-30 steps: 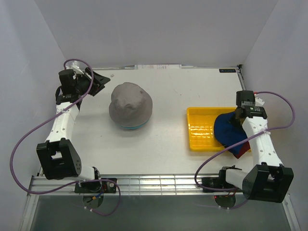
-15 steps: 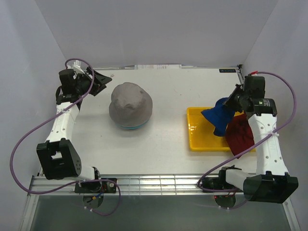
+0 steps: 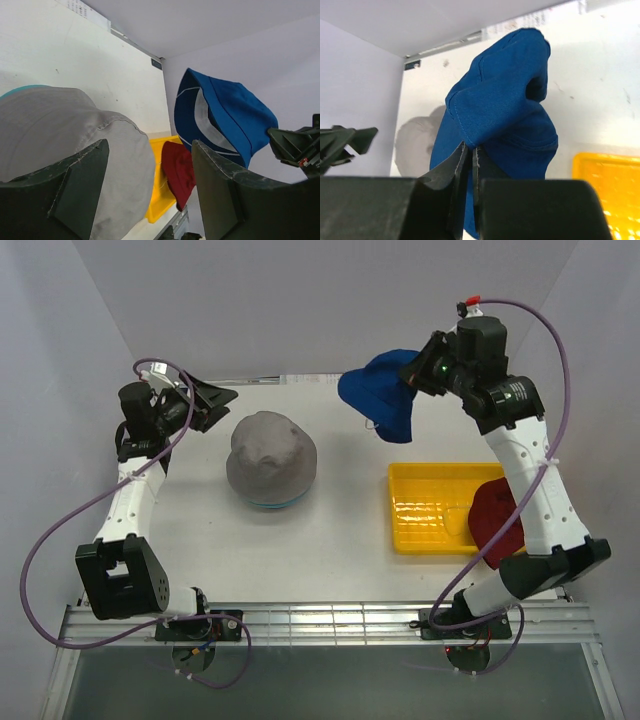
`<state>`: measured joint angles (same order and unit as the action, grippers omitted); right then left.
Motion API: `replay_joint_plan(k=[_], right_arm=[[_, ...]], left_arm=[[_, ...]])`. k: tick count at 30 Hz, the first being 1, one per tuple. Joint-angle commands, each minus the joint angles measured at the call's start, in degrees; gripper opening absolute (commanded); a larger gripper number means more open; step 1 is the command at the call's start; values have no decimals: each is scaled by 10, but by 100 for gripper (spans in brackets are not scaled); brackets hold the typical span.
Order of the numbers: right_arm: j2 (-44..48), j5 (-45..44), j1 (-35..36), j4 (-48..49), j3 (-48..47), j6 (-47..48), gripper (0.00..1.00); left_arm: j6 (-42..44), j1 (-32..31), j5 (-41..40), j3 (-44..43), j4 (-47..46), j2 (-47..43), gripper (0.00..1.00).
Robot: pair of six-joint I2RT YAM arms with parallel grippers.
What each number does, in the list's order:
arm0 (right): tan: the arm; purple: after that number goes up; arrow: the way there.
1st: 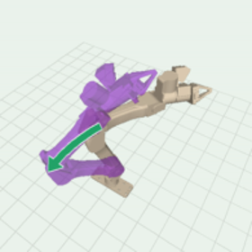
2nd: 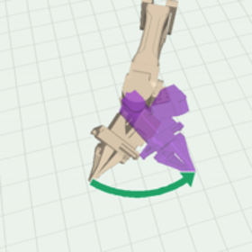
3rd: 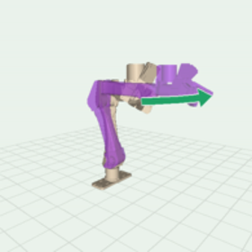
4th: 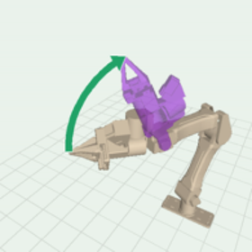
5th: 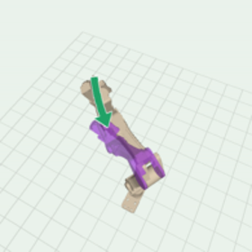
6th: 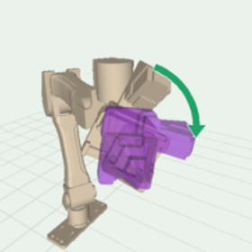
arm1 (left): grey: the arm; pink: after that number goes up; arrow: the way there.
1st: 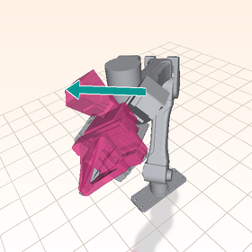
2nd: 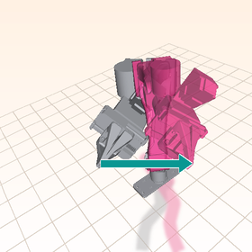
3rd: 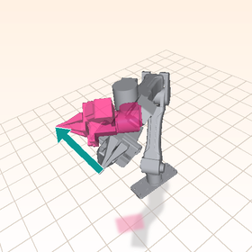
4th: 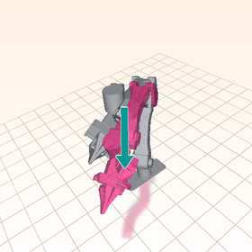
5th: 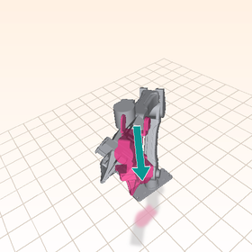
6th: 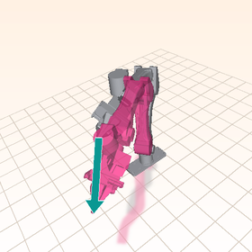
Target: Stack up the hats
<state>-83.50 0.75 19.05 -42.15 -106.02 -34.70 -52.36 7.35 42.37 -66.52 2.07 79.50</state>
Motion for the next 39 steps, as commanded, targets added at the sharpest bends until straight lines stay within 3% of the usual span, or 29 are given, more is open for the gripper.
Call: replay_joint_plan(k=[1, 5, 9, 26, 39], right_arm=[[-52, -22, 30, 44, -93, -17, 8], [-118, -22, 68, 62, -207, -21, 8], [-164, -29, 112, 97, -240, -20, 8], [-221, -47, 194, 185, -238, -6, 8], [-235, -49, 218, 197, -237, -3, 8]], left_arm=[[-70, -2, 32, 18, -79, -44, 78], [-134, -11, 24, 18, -100, -57, 79], [-164, -26, 1, 4, -100, -59, 80], [-263, -104, -52, 10, -145, -43, 80], [-267, -117, -67, 21, -155, -30, 79]])
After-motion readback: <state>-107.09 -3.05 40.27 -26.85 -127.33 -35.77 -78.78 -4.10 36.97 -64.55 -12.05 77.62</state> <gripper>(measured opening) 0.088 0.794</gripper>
